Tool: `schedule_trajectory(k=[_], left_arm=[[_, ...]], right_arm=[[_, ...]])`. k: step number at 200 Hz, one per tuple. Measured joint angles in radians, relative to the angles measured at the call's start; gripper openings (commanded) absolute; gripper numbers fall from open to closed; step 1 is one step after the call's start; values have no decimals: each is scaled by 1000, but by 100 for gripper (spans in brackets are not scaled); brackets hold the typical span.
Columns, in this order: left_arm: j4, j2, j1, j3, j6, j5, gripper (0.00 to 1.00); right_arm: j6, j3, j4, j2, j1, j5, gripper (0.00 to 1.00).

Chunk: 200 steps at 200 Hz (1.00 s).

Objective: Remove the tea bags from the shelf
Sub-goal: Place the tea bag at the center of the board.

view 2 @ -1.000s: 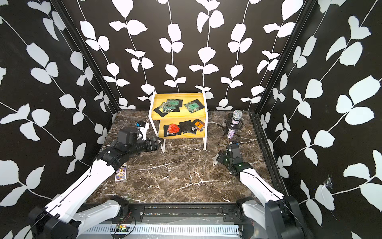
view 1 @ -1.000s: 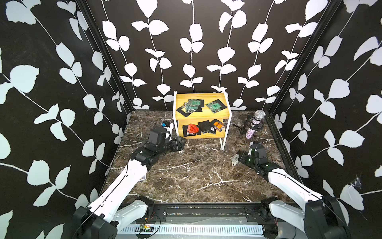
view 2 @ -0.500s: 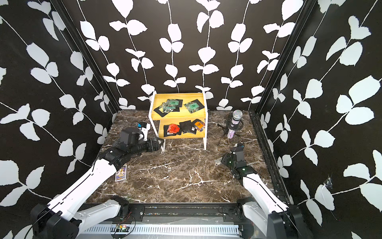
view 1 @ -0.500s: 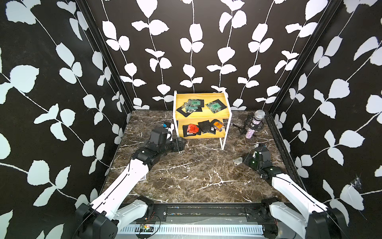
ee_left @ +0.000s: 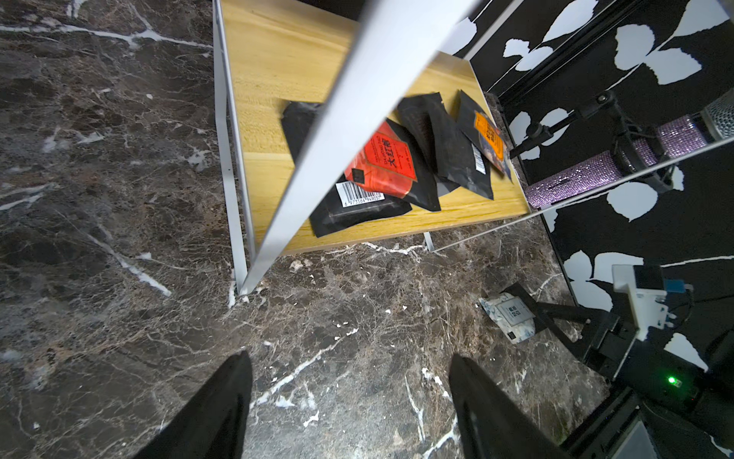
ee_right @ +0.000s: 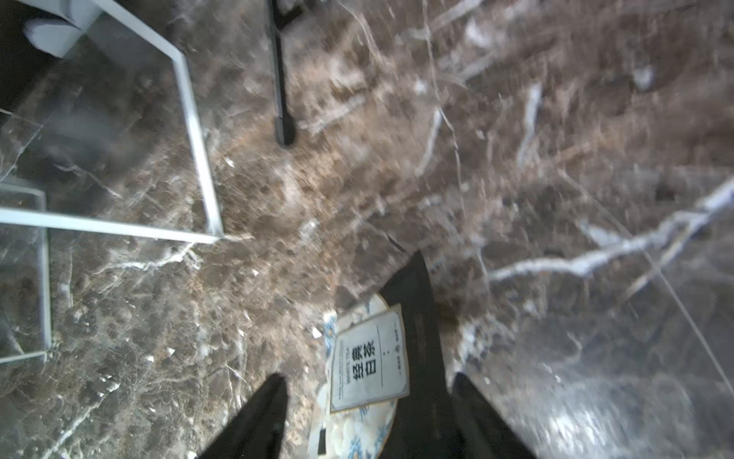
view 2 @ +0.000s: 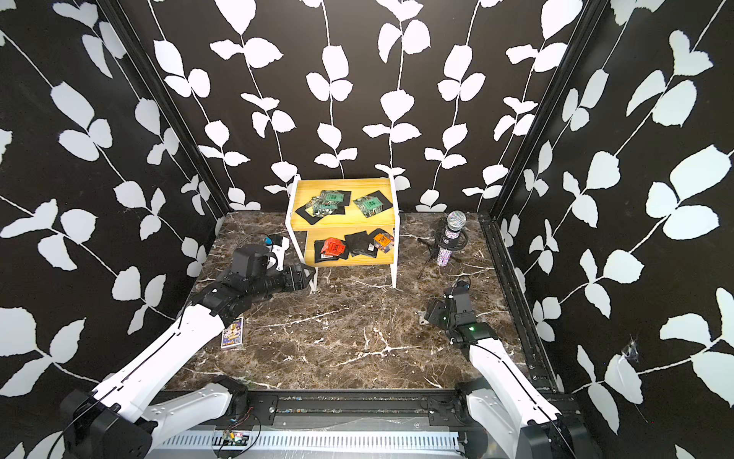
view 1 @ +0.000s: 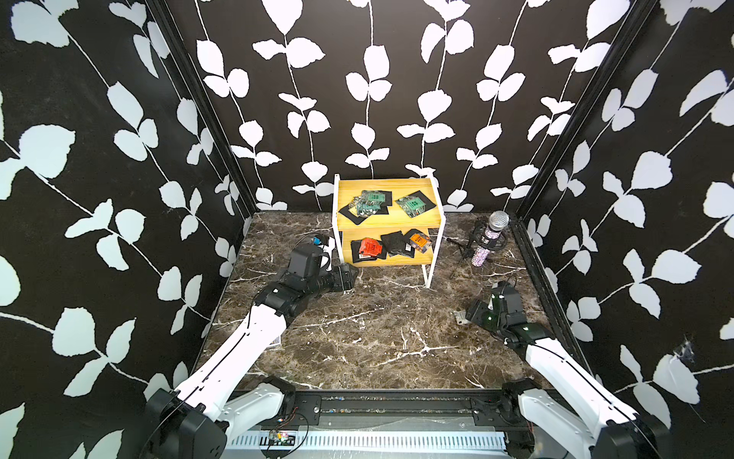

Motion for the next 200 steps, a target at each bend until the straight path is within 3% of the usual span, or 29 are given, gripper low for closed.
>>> schedule_trajectory(k=[98, 115, 150, 200], left_arm=[[0, 10, 0, 0, 0, 0, 73], [0, 10, 0, 0, 0, 0, 73], [0, 11, 0, 0, 0, 0, 72], [0, 21, 0, 1, 0, 0, 72]], right_arm=[[-39, 307, -334, 344, 9, 74, 76], [-51, 337, -373, 373, 22, 99, 84], [-80, 378, -427, 422, 58, 123, 77], [-125, 484, -502, 616, 141, 185, 74]])
